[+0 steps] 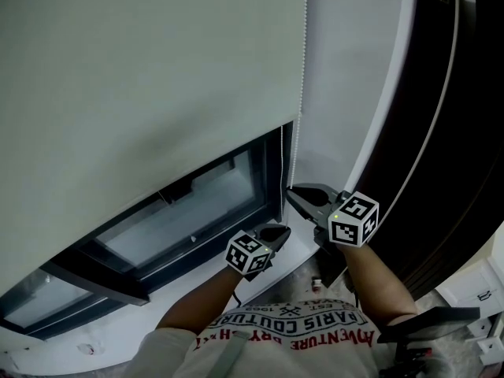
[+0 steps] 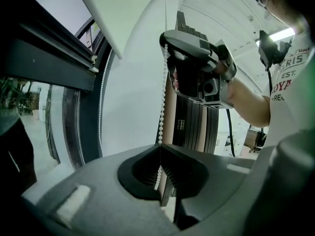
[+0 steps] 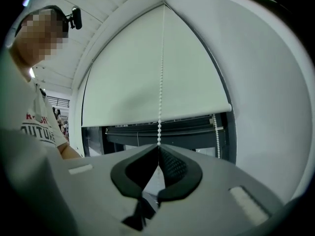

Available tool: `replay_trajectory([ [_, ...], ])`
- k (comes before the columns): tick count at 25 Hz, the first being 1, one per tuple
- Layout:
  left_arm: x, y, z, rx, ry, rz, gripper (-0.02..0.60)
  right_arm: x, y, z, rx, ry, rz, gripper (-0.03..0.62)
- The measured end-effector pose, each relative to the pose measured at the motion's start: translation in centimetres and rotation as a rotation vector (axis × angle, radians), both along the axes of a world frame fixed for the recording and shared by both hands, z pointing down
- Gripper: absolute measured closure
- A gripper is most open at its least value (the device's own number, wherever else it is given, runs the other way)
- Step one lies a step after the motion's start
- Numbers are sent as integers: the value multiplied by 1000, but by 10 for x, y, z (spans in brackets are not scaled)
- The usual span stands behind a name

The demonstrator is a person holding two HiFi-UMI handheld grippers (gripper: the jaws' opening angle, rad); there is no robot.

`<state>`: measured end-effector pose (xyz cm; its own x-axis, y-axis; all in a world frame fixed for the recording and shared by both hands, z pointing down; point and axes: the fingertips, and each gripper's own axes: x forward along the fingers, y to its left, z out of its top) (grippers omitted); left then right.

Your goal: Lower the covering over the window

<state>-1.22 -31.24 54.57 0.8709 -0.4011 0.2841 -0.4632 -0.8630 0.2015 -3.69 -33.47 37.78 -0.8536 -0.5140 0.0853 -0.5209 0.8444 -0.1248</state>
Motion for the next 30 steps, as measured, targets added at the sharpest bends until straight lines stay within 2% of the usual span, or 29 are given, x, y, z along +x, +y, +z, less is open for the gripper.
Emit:
replay_trajectory([
  [5,3,6,18,-34,-46,25,574,4,1,19,-26,26,7,591],
  [9,0,13,48,-95,-75,27,574,4,4,51,-78,43,13,589],
  [14,-15,24,103,-177,-187,25,574,-3,12,108,-165,133,1,589],
  [18,-23,33,121,-226,-185,18,574,-3,16,130,-222,117,7,589],
  [24,-10,45,117,-196,-168,77,571,1,11,131,-243,95,30,589],
  [27,-10,40,115,-171,-167,56,560,10,7,128,-269,31,50,587],
  [30,-23,22,110,-144,-164,-4,509,17,-5,130,-256,20,93,585],
])
